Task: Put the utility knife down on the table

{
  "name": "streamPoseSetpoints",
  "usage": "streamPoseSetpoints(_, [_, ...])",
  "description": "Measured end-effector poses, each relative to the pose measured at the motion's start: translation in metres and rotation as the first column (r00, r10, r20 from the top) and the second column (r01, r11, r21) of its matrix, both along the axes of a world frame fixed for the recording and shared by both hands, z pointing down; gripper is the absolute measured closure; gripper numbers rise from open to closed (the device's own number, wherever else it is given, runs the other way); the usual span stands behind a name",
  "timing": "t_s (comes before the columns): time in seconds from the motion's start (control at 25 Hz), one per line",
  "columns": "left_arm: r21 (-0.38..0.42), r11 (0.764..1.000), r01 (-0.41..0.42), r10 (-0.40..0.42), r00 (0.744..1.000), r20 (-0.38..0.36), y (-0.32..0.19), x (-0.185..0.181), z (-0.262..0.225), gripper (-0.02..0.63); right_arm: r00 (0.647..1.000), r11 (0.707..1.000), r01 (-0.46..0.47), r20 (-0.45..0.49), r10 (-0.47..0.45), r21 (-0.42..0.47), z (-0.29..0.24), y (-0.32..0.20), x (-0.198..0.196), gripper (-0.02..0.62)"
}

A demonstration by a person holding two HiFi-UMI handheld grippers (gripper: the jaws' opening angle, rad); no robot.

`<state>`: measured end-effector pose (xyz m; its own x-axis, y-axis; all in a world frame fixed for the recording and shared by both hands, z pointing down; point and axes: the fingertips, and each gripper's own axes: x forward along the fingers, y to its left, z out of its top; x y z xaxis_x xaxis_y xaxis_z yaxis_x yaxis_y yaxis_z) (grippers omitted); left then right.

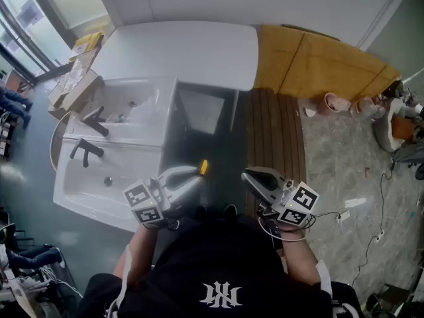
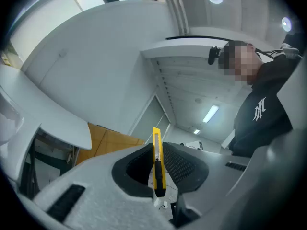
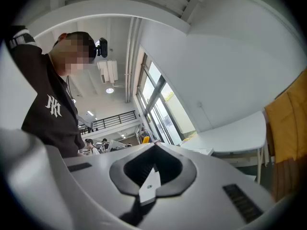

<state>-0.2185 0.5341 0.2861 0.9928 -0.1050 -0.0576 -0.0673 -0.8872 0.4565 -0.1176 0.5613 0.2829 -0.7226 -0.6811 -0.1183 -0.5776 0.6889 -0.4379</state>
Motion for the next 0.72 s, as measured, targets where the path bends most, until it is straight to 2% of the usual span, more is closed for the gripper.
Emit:
streamPoseSetpoints(0.32, [-0.021, 1.000, 0.022, -0.022, 1.000, -0.001, 0.003, 0.008, 0.000, 0.546, 1.000, 1.000, -0.008, 0.017, 0.008, 0.000, 0.001, -0.002, 0.020, 0.592])
streamPoseSetpoints(0.52, [-0.037, 0.995, 0.088, -0.089, 0.996, -0.029, -0.004, 0.010, -0.006, 0.546, 0.997, 0.999, 0.029, 0.065, -0.031, 0.031, -0.002, 0.004, 0.033, 0.591])
streamPoseSetpoints(0.72, [-0.045, 0.989, 0.142, -0.142, 0.990, -0.003, -0.002, 0.010, -0.003, 0.546, 0.990, 0.997, 0.023, 0.135, -0.032, 0.068, 0.002, 0.001, 0.056, 0.589])
